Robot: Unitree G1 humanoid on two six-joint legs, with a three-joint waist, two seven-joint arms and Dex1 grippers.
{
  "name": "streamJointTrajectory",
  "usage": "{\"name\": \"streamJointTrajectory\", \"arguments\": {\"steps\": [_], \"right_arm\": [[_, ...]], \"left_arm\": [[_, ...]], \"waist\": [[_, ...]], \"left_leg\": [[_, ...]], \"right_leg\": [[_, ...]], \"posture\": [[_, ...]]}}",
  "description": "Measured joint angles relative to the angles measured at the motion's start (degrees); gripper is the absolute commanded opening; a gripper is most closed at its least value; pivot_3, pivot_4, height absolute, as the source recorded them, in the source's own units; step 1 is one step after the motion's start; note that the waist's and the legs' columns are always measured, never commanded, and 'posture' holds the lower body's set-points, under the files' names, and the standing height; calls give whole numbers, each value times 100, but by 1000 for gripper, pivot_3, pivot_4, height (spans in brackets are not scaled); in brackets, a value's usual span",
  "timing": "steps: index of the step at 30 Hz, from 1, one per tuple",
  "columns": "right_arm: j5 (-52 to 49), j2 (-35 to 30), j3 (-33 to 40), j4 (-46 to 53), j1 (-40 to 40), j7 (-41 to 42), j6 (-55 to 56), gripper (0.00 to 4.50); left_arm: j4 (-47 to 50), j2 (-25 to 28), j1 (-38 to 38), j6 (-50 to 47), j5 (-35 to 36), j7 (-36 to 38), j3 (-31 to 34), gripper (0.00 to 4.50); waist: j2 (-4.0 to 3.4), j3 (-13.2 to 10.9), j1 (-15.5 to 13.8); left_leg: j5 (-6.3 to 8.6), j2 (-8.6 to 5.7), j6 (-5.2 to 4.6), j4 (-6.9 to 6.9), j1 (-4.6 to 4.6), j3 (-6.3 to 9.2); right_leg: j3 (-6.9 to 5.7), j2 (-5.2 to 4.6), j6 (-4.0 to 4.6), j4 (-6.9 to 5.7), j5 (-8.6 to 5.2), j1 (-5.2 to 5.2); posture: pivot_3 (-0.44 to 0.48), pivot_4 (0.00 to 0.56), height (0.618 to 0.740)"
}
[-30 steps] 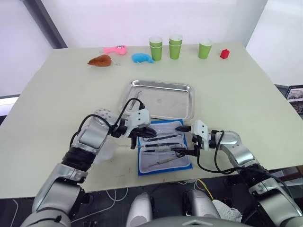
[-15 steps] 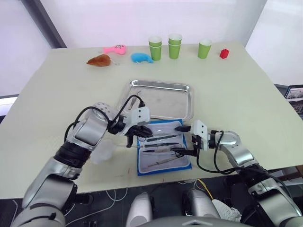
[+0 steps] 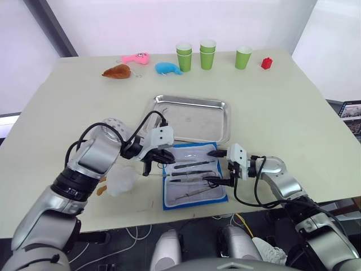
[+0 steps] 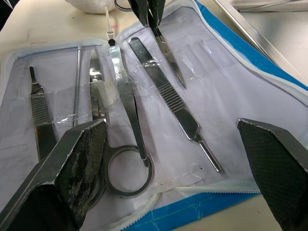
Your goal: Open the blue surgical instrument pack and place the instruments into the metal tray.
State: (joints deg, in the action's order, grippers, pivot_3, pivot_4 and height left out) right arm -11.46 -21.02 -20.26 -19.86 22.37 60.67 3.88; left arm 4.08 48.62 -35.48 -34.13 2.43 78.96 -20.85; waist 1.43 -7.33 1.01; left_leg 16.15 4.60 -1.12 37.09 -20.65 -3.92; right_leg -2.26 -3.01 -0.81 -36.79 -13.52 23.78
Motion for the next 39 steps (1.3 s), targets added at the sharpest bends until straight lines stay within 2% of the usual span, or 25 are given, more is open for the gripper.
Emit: {"name": "streamJointTrajectory", "arguments": {"steps": [11, 14, 22, 28, 31, 35, 37, 39], "right_arm": [[0, 6, 0, -1, -2, -19, 1, 4500], [0, 13, 0, -2, -1, -19, 4, 4500], [0, 13, 0, -17, 1, -21, 6, 4500], [0, 13, 1, -34, 6, -27, 8, 4500], [0, 27, 0, -35, 9, -27, 17, 4500], [0, 37, -1, -47, 9, -28, 21, 4500], [0, 37, -1, -68, 11, -30, 27, 4500], [1, 55, -1, -101, 8, -53, 49, 4500]], "left_arm": [[2, 506, -158, 51, 6, 346, 5, 38], [2, 794, -220, 117, 21, 575, 20, 38], [16, 1031, -444, 83, 402, 789, 293, 38], [-426, 157, -734, -205, 581, -325, 956, 38], [-711, -559, -753, -566, 580, -1459, 1311, 38], [-715, -792, -751, -686, 569, -1941, 1422, 38], [-701, -1108, -720, -821, 561, -2416, 1622, 38], [-533, -1850, -306, -1201, 466, -3555, 1821, 38]], "waist": [[2, -4, -2], [1, -5, -2], [2, -12, -10], [16, -4, -12], [27, 0, 0], [27, -1, 5], [28, 0, 1], [26, 5, 7]], "left_leg": [[0, 0, 0, 1, 1, 1], [0, 1, 0, 0, 1, 0], [0, 1, 0, 1, 0, 2], [-1, 1, -1, 6, 3, 1], [-1, 0, -1, 6, 4, 1], [-1, 0, -1, 6, 6, 0], [-1, 0, -1, 6, 10, 1], [-1, -2, -1, 6, 28, -5]], "right_leg": [[5, 5, 3, 0, 2, 2], [9, 8, 4, 0, 3, 5], [14, 13, 5, -1, 3, 6], [38, 27, 4, -3, 4, -1], [51, 37, 3, -7, 5, -2], [55, 38, 4, -8, 5, -4], [56, 38, 4, -9, 5, -10], [69, 38, 4, -10, 7, -24]], "posture": [[0, 150, 739], [0, 150, 739], [0, 150, 739], [0, 150, 739], [0, 150, 739], [0, 150, 739], [0, 150, 739], [0, 150, 739]]}}
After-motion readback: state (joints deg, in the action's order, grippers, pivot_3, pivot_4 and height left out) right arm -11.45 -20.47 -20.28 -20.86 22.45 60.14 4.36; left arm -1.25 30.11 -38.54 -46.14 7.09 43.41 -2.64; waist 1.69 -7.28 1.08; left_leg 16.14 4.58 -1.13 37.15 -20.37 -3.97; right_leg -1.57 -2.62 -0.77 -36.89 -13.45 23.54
